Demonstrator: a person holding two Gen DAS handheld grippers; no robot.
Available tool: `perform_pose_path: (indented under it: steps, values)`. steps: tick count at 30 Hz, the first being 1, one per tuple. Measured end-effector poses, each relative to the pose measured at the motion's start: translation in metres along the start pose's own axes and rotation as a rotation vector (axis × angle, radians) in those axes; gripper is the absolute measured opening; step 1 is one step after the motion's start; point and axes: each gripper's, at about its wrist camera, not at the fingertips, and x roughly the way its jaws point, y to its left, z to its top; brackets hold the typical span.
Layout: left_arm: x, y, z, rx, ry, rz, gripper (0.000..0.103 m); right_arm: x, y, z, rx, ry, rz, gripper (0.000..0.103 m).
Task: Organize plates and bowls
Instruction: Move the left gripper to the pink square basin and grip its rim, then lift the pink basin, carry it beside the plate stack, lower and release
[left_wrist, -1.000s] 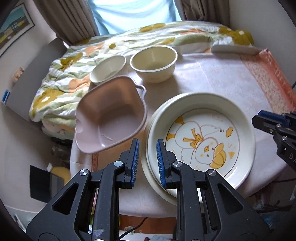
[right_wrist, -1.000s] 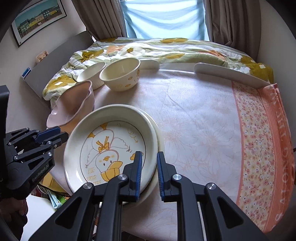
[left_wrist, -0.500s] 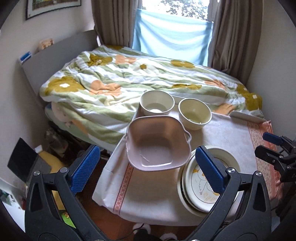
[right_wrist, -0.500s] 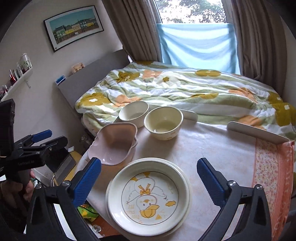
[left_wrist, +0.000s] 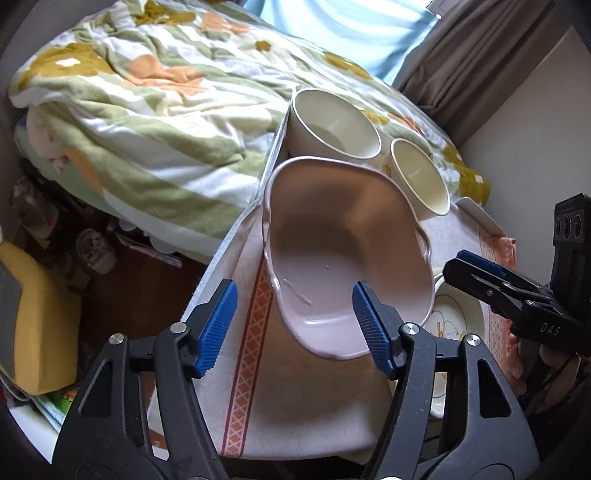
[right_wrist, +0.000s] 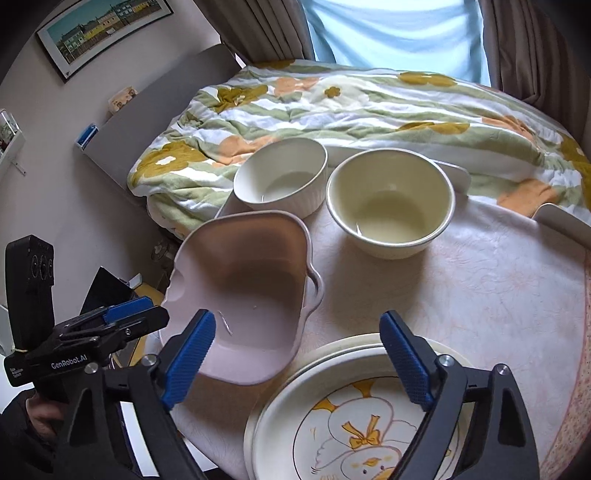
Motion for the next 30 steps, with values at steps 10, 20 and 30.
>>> perform_pose_path:
  steps: [10,20,30]
  values:
    - [0.03,0.019,0.017,0.027,0.083,-0.032,0.026,0.039,-0.007,0.001,0.097,0.082,0.021,0.032]
    - [0.033,0.015,0.02,0.057,0.092,-0.02,0.014,0.044,-0.007,0.0,0.106,0.096,0.022,0.01]
    - [-0.012,-0.025,0.03,0.129,-0.006,0.0,0.014,0.0,-0.009,-0.003,0.12,-0.013,0.061,0.01]
